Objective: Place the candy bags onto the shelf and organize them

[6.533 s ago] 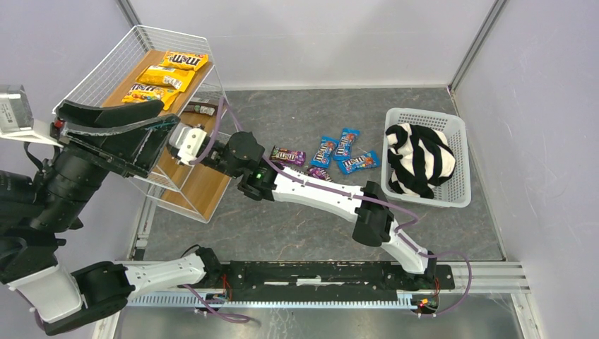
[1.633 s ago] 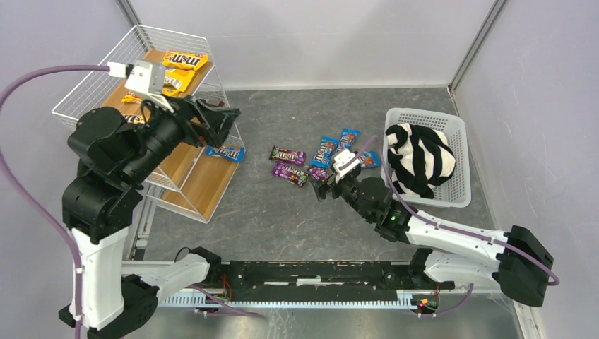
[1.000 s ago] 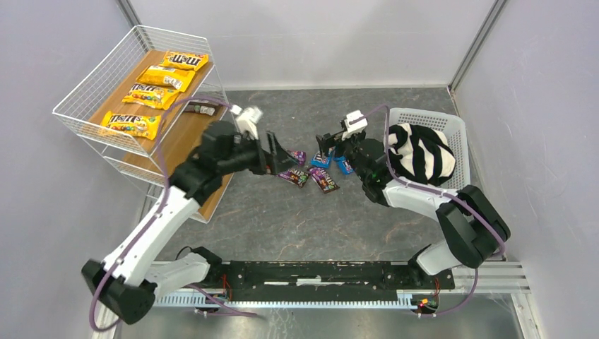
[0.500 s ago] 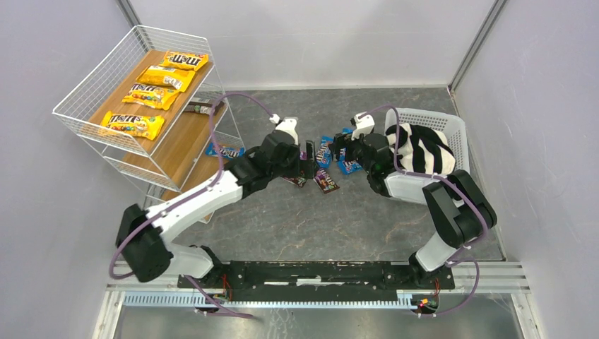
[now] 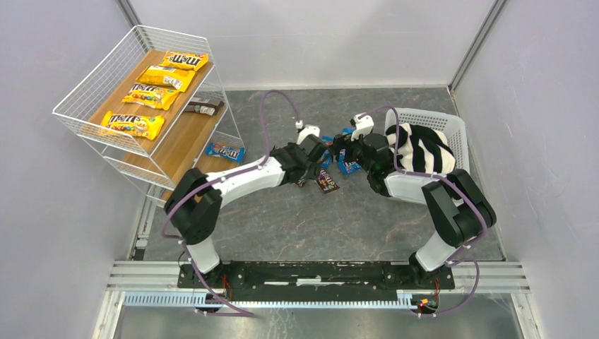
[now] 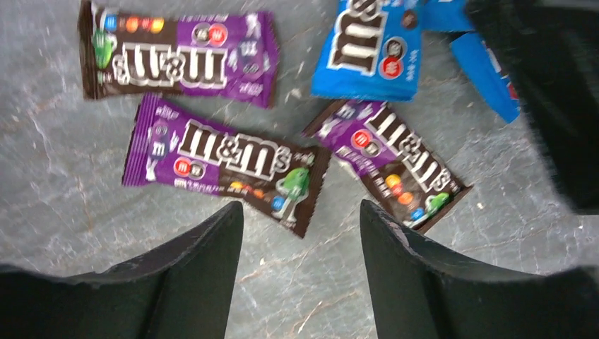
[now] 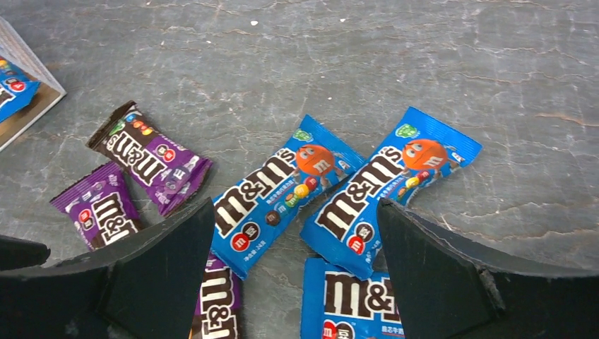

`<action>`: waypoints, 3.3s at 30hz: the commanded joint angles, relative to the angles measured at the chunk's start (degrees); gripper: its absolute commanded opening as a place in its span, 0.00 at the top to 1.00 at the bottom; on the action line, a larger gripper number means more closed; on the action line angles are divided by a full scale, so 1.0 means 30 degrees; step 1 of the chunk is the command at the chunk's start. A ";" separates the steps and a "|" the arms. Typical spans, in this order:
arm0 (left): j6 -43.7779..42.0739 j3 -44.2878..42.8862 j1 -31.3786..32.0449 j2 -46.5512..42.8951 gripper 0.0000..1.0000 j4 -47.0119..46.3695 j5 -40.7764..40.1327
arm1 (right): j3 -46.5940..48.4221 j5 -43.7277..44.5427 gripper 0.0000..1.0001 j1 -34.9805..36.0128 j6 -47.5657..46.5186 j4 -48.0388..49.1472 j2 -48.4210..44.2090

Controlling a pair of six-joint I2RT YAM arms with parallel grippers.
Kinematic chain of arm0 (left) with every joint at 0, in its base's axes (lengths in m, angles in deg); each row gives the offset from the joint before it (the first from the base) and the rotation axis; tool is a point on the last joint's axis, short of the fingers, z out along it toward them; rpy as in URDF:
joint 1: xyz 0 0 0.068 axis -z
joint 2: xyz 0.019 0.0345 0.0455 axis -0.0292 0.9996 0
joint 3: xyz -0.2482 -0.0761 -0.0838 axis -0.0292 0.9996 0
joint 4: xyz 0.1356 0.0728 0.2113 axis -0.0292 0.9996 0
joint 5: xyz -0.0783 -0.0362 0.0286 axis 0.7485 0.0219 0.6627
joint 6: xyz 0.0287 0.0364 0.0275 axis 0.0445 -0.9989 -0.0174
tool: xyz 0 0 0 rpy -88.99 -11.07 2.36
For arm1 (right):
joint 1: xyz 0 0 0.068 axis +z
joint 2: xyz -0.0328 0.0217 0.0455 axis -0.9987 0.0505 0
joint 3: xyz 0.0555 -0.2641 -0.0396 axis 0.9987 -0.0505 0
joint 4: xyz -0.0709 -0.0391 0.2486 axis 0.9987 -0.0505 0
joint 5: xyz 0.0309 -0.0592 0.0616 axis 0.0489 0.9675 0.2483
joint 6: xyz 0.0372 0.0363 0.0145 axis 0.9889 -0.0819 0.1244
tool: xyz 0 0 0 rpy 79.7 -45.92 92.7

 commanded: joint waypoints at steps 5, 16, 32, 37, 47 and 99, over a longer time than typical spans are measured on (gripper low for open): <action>-0.2898 -0.3871 0.2449 0.3525 0.41 0.2543 -0.4696 | 0.0194 0.0434 0.08 -0.0567 -0.0157 0.0048 -0.0409; -0.4418 -0.5429 0.3322 0.5976 0.42 0.3949 -0.6358 | -0.0017 0.1409 0.02 -0.0940 0.0052 -0.0367 -0.0622; -0.4831 -0.4631 0.3442 0.6895 0.55 0.3293 -0.7237 | 0.0334 0.1530 0.02 -0.0935 -0.0662 -0.0452 -0.0530; -0.4936 -0.4519 0.3442 0.7414 0.60 0.3176 -0.7733 | 0.0413 0.1016 0.02 -0.0916 -0.0554 -0.0348 -0.0356; -0.5074 -0.3280 0.3469 0.5850 0.86 0.2607 -0.8697 | 0.0501 0.0741 0.02 -0.0927 -0.0421 -0.0327 -0.0298; -0.4905 -0.9915 -0.2384 -0.4949 0.98 1.8406 -2.0380 | -0.0022 -0.0736 0.02 -0.0923 0.0986 0.0586 0.0027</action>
